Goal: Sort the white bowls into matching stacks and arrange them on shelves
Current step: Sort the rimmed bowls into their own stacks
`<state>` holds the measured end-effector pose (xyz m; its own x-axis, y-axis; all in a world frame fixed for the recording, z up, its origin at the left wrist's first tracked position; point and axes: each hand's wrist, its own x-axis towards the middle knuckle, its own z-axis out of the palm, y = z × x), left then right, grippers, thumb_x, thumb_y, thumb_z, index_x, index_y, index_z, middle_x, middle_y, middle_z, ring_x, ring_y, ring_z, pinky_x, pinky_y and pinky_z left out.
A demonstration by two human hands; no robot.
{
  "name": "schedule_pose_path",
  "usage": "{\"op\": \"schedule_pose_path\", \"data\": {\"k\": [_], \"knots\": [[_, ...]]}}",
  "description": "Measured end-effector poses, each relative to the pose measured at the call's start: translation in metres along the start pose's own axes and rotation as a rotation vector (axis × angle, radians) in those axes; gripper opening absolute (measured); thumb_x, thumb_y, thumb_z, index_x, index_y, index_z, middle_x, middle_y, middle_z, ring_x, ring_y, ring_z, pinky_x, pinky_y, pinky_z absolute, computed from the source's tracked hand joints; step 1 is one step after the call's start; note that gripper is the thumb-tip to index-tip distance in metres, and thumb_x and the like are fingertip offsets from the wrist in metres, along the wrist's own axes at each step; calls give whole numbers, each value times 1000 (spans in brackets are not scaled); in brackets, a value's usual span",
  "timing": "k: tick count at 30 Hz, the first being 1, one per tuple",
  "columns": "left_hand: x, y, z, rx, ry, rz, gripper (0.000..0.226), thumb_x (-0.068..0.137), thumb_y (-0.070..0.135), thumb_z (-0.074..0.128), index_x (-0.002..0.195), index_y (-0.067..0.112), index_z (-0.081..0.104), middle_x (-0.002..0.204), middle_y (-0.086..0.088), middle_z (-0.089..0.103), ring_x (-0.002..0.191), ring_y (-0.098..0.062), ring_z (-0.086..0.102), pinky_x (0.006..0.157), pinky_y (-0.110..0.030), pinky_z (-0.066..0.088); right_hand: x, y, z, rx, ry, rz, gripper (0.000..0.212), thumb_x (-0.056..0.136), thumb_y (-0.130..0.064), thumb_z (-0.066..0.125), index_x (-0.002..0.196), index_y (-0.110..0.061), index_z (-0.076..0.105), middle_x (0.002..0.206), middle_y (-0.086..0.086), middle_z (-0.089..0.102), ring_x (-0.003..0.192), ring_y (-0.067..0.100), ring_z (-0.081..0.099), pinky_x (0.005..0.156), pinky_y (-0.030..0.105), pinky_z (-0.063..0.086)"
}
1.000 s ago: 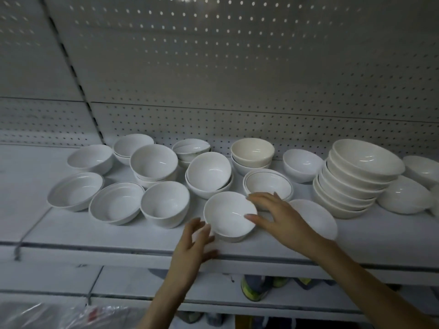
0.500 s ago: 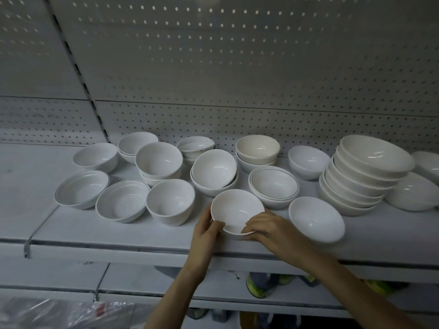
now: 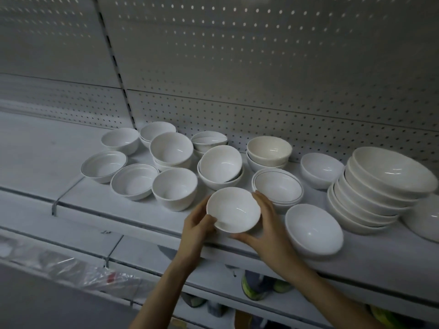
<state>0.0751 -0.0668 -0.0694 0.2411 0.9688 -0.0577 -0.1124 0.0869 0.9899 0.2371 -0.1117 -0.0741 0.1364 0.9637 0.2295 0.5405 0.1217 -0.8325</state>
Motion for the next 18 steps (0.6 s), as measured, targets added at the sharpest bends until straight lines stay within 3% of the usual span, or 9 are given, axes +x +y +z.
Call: {"op": "schedule_pose_path", "data": {"k": [2,4,10,14,18], "knots": [[-4,-1,1,-33,30,10,39,87,19,58,125,27,58,118,9,67,109,-12,62,82,-32,56,0,0,-3,84,-36,31,100,62,-36,85,141,-33,24,145,-14,34,134,3,31,110,32,36],[-9,3,3,-82,40,21,39,90,8,54,127,21,58,118,6,67,106,-12,63,75,-26,56,-1,-5,-7,206,-70,61,104,59,-39,85,143,-35,22,139,-20,41,131,2,38,107,37,40],[-19,22,1,-48,-10,98,40,78,23,57,117,33,60,109,18,69,101,-2,64,74,-20,55,2,-13,-13,414,-113,111,95,50,-49,86,131,-39,37,122,-31,53,119,-3,49,94,34,51],[-18,30,-10,30,-97,121,47,78,29,66,124,34,55,117,19,65,107,1,61,79,-15,51,7,-21,-6,488,-104,124,93,44,-54,86,125,-38,42,119,-26,57,114,-3,54,79,21,53],[-9,36,-29,81,-157,103,65,72,35,80,128,39,48,122,22,60,111,7,56,75,-9,48,15,-32,9,524,-45,130,94,38,-63,83,119,-34,45,116,-23,57,107,-9,55,75,14,51]]}}
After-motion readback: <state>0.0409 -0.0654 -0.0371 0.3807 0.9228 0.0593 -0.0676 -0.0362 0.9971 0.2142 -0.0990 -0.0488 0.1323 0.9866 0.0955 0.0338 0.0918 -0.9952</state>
